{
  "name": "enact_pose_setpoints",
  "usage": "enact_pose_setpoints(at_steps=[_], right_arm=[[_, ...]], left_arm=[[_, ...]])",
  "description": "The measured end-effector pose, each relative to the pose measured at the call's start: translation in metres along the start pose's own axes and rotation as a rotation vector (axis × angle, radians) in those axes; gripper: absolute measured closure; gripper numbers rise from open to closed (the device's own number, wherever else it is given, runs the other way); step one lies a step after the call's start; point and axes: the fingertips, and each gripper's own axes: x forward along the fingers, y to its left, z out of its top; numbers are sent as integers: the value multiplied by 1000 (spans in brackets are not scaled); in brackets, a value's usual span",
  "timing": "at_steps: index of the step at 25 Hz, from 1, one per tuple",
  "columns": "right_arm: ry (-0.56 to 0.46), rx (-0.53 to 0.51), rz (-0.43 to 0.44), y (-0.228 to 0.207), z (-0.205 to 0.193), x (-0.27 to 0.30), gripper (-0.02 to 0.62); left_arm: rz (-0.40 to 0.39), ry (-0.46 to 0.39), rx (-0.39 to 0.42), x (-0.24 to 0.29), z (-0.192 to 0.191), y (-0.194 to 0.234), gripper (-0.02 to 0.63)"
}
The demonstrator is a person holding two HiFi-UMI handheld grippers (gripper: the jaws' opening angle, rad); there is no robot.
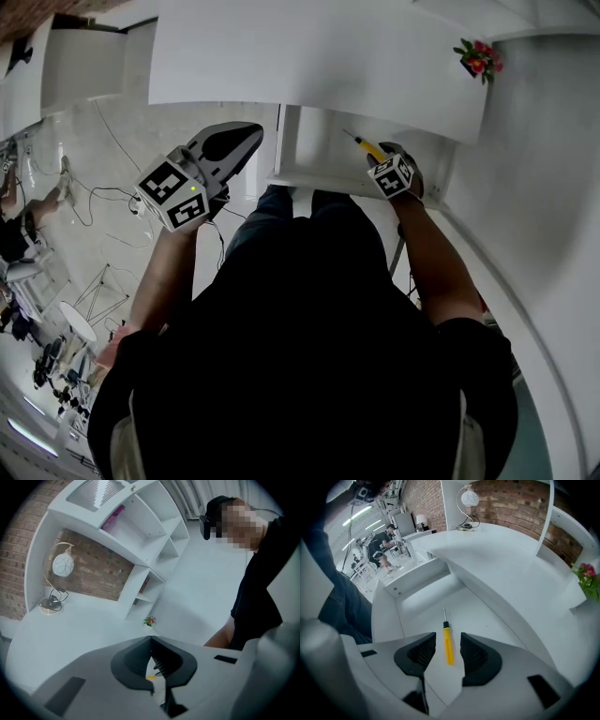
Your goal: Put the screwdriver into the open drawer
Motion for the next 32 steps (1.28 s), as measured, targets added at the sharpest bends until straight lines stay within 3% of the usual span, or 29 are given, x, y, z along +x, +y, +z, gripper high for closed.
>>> enact_pose_setpoints(at_steps=[11,23,32], right_arm=[[-94,103,-86,3,15,-65,422],[-268,244,-223,-22,38,-150,420],[-379,338,-291,-14,49,-203,420]], left_arm=[[-99,-16,100,0,39,-27,591],[-198,-22,211,-3,57,-62,591],[-263,-24,271,-15,69,-81,591]])
